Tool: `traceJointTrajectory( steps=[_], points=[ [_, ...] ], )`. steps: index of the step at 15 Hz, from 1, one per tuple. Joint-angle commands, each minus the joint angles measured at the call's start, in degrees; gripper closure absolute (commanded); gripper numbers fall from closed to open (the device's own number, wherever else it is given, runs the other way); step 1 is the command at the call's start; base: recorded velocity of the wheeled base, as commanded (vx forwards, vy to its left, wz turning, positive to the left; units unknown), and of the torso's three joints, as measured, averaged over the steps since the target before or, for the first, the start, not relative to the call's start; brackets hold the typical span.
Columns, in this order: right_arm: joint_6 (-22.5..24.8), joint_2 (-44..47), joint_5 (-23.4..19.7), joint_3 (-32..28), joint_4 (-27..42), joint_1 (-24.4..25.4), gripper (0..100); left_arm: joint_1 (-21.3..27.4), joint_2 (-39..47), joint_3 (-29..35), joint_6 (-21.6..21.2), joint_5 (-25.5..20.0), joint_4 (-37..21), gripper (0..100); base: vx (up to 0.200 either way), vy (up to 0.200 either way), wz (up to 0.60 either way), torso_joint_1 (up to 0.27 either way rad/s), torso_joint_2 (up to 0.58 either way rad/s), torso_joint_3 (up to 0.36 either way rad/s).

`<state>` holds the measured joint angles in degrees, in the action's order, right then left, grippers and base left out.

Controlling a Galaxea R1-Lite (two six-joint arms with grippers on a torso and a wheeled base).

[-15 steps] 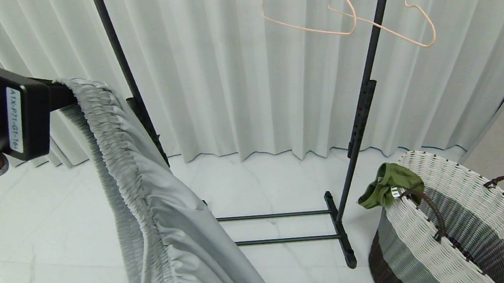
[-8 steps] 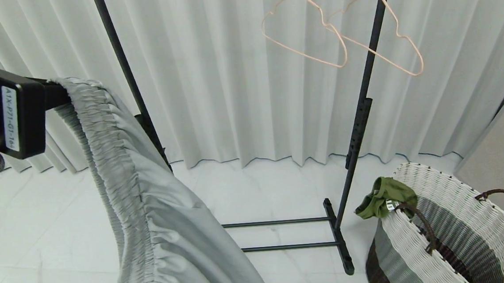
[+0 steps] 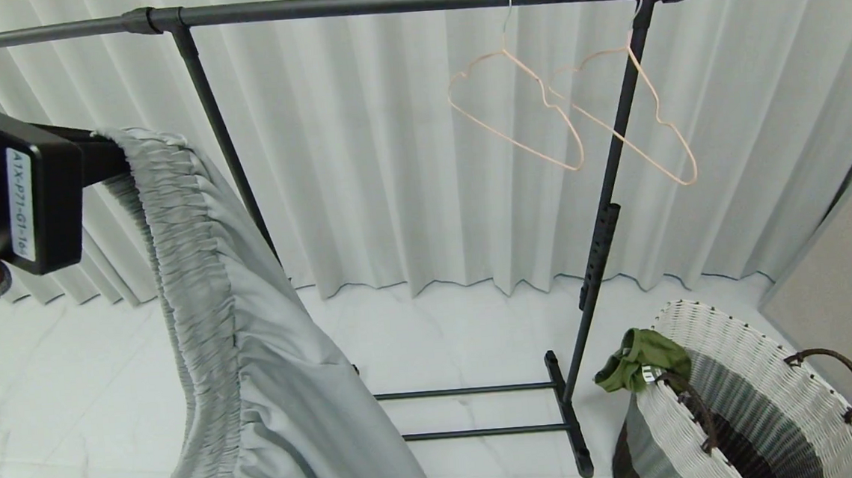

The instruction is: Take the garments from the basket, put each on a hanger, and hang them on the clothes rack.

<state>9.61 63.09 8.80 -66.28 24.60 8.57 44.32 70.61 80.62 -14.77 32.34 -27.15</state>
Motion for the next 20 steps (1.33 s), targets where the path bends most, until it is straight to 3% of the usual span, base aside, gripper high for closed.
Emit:
traceJointTrajectory(
  steps=[1, 8, 20],
  points=[
    [-0.03, 0.37, -0.01, -0.17, 0.01, 0.04, 0, 0.5, 0.14, 0.07, 0.01, 0.0, -0.01, 100, 0.0, 0.0, 0.0, 0.198, -0.47, -0.276],
    [0.15, 0.63, 0.16, -0.25, 0.01, 0.04, 0, 0.41, 0.23, 0.16, -0.69, 0.0, -0.01, 100, 0.0, 0.0, 0.0, 0.208, -0.48, -0.27],
    [0.24, 0.9, -2.65, 0.19, 0.01, 0.04, 0, 0.41, 0.23, -0.37, -0.69, 0.0, 0.96, 100, 0.2, 0.0, 0.0, 0.02, -0.03, -0.019]
  ],
)
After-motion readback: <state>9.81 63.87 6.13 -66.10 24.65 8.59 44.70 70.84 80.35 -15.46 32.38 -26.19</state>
